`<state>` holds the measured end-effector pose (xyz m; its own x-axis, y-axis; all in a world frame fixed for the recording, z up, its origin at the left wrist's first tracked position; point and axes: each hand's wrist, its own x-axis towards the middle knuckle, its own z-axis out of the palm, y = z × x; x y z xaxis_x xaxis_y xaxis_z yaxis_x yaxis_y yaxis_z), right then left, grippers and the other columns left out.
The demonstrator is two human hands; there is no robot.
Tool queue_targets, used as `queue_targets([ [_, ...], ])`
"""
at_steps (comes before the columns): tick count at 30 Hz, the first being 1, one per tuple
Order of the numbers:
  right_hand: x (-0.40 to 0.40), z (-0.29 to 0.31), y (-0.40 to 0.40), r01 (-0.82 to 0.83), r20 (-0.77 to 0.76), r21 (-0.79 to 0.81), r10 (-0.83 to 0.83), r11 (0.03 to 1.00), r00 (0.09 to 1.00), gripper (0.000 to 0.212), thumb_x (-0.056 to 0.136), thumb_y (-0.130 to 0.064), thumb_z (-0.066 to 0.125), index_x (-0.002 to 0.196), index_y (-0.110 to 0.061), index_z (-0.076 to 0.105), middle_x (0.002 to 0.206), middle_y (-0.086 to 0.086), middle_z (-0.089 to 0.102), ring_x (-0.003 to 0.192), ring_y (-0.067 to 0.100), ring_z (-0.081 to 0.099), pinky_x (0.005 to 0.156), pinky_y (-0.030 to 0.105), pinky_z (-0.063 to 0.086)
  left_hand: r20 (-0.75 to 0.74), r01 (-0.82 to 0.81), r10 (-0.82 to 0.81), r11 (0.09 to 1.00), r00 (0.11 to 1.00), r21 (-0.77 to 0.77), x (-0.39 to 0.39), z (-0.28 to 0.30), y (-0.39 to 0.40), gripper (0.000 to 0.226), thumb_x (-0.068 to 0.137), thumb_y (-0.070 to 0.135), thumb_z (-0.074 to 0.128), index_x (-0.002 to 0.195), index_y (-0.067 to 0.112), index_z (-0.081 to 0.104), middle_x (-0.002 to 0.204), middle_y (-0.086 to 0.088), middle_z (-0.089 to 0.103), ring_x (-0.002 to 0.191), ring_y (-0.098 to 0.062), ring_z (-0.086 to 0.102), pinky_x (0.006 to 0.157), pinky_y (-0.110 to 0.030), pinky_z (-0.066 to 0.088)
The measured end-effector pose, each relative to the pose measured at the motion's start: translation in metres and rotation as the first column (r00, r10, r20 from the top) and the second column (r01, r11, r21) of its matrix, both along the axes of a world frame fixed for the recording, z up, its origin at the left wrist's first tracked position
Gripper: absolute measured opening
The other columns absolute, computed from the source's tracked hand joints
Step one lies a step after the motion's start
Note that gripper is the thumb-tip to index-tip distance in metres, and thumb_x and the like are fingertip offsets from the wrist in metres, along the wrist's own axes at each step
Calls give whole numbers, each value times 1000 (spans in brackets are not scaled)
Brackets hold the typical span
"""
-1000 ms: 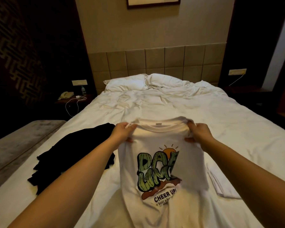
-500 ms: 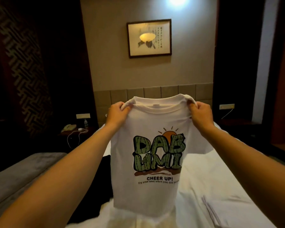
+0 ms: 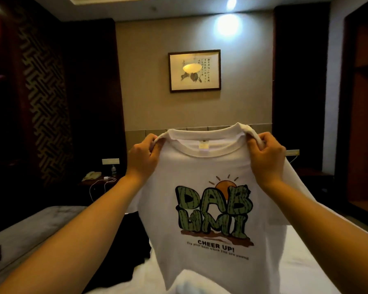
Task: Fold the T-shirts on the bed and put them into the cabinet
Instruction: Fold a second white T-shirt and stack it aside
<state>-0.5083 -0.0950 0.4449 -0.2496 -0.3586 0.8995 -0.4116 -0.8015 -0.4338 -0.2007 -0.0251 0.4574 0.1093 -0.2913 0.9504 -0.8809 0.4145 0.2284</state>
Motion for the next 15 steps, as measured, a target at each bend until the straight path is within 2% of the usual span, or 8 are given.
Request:
queue_targets([
  [1, -2, -1, 7, 10, -7, -42, -11, 999, 1000, 26, 97, -33, 61, 83, -12, 58, 66, -7, 49, 55, 0, 44, 52, 12, 31, 0, -7, 7, 999, 1000, -45, 1, 0, 6, 35, 99, 38, 49, 91, 7, 64, 62, 5, 50, 49, -3, 47, 45, -14, 38],
  [3, -5, -5, 18, 18, -13, -109, -20, 994, 1000, 24, 96, -28, 63, 82, -9, 60, 67, -5, 50, 54, -1, 44, 51, 9, 32, 26, -19, 22, 994, 999, -103, 3, -3, 15, 30, 99, 32, 53, 90, 6, 64, 62, 5, 49, 48, 0, 45, 43, -10, 38],
  [6, -7, -16, 27, 7, -14, -124, -9, 992, 1000, 23, 96, -26, 64, 82, -9, 60, 66, -5, 51, 54, 0, 45, 50, 8, 35, 43, -13, 16, 996, 999, -85, 5, -15, 22, 28, 99, 31, 54, 90, 7, 65, 64, 5, 53, 50, -1, 48, 44, -8, 38],
  [11, -6, -51, 18, 0, -25, -22, 0, 1000, 1000, 25, 95, -28, 64, 79, -10, 60, 64, -4, 52, 54, 5, 48, 50, 15, 34, 8, -31, 31, 999, 999, -5, 5, -48, 26, 25, 99, 36, 52, 81, 19, 59, 57, 19, 42, 45, -2, 44, 42, -11, 35],
  [15, 3, -89, 9, -4, -56, 108, 10, 994, 998, 25, 95, -27, 65, 76, -13, 58, 62, -3, 51, 54, 8, 47, 51, 21, 32, -16, -109, 112, 986, 994, 126, 9, -86, 19, 35, 97, 47, 47, 76, 21, 55, 53, 15, 38, 45, -6, 42, 42, -16, 23],
])
